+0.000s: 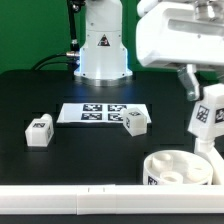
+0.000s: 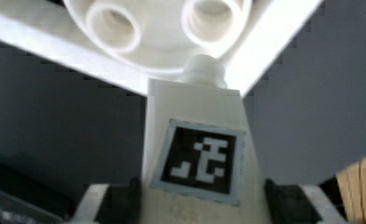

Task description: Assemble stool

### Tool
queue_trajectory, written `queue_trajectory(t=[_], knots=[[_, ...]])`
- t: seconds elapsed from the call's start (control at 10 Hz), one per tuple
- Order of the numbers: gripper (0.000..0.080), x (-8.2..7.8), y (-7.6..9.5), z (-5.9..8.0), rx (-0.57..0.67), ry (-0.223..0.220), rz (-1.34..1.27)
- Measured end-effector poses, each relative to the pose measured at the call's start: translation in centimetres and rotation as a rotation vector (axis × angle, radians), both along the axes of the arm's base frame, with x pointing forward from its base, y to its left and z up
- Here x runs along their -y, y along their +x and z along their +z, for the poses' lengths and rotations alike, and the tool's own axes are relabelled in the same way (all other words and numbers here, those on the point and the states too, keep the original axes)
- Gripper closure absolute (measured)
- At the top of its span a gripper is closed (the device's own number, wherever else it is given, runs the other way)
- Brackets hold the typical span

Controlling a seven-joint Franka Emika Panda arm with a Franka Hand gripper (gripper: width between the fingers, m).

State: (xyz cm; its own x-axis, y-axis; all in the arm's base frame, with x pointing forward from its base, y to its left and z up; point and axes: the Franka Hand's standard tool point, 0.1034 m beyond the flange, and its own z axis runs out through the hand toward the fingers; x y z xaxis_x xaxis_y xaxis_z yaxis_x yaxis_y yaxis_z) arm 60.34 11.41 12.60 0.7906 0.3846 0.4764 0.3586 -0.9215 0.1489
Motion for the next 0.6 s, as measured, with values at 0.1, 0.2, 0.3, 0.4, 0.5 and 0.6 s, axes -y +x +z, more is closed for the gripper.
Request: queue_trajectory(t=[0.1,0.2,0.3,0.4,0.5,0.6], knots=[[0.0476,0.0,0.1,0.1,0.003,0.001,-0.001],[0.0476,0.1,0.1,-0.2,0.000,-0.004,0.005],[0.0476,0.6,0.0,-0.9,0.006,-0.038,0.049],[0.0476,0.4,-0.2,-1.6,-0.004,-0.038,0.047],[0.0476,-0.1,-0.4,-2.0,-0.010,-0.040,0.056],[0.0476,-0.3,-0.5,-2.3,-0.013,-0.041,0.060]])
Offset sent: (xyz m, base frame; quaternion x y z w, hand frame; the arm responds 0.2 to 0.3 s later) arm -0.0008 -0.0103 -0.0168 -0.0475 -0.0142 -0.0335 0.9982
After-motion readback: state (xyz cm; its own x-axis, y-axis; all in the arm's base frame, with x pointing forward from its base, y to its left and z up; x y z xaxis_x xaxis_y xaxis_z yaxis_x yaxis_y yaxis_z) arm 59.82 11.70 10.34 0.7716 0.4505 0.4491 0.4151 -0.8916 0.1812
